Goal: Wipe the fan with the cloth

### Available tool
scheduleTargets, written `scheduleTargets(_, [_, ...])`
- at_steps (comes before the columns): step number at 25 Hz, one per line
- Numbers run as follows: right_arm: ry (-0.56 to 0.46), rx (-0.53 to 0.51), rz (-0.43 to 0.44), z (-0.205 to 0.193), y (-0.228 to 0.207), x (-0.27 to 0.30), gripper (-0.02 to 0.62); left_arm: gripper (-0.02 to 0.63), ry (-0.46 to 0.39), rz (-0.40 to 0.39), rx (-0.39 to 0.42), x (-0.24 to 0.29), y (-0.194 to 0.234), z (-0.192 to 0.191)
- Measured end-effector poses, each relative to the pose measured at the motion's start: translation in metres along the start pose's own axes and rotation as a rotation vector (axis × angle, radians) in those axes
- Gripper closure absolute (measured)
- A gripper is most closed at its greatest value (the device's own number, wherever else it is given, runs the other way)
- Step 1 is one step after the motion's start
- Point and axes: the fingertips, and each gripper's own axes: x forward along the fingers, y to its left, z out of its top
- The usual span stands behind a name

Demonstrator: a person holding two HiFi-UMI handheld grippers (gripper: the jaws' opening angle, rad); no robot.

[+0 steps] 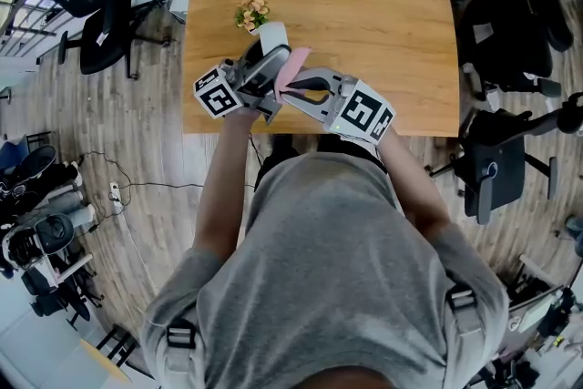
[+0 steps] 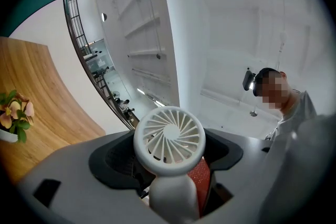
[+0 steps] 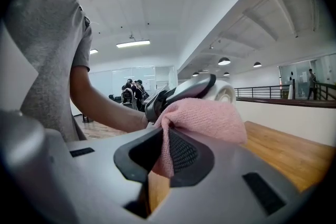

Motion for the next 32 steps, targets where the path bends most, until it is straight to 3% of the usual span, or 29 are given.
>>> scheduleTargets(5, [0.049,0.014,0.014,-0.019,0.002,-0.001,0.557,0.216,-0.047,-0.003,-0.011,-0.004,0.000,0.011])
scheduleTargets(11, [0.117,-0.009,-0.026,-0.038,-0.006,-0.003,0.557,0.216,-0.100,-0.069,-0.070,-0.006,-0.010,0.017])
scheduleTargets(17, [0.206,-0.115,-0.074,-0.050,-0.019,0.003,0.557,0.216,-0.068,-0.100,-0.078,0.000,-0.020,0.007])
scheduleTargets(26, [0.198,-0.149,-0.133,-0.041,-0.031,-0.007,0.557,0.216,0.023,-0.091,-0.010,0.003,-0.029,-0.017])
scheduleTargets(32, [0.147,-0.125,-0.172,-0.027,-0.036,-0.015,0.558,0.216,0.041,-0.073,-0.013,0.001,-0.026,-0.026])
